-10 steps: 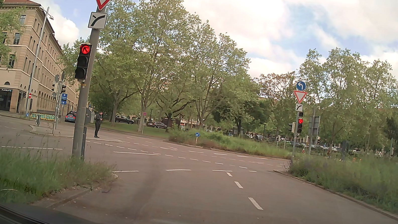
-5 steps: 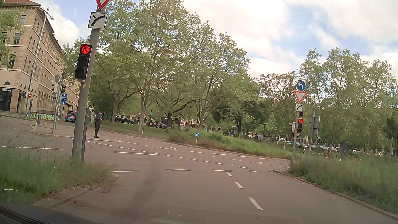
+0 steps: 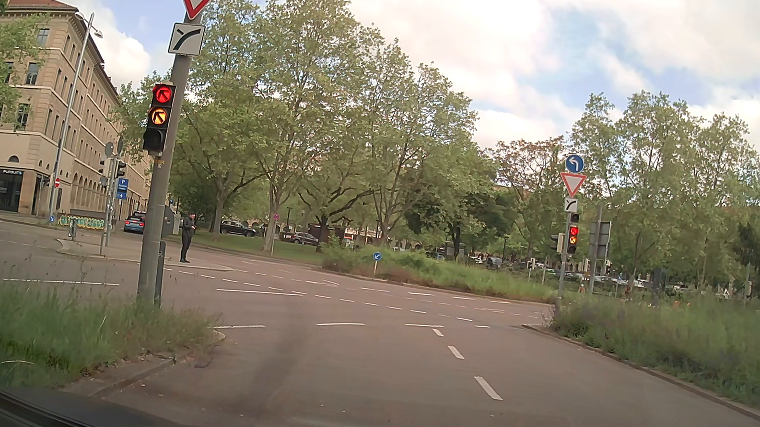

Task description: Follow the waypoints while adhering to traffic rules and regulations

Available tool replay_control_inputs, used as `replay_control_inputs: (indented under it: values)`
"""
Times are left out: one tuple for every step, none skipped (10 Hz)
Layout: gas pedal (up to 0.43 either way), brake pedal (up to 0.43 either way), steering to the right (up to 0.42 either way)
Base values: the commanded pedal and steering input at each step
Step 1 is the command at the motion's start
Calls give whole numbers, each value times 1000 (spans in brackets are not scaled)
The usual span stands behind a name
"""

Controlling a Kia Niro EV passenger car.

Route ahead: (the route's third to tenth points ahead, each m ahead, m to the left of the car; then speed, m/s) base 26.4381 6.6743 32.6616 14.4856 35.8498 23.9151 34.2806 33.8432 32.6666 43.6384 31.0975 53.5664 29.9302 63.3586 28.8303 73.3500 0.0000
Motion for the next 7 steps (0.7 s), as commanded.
replay_control_inputs:
  values:
    - [0,262,-58]
    - [0,0,-58]
    - [0,0,-58]
    - [0,0,-57]
    - [28,0,-50]
    - [169,0,-43]
    - [197,0,-42]
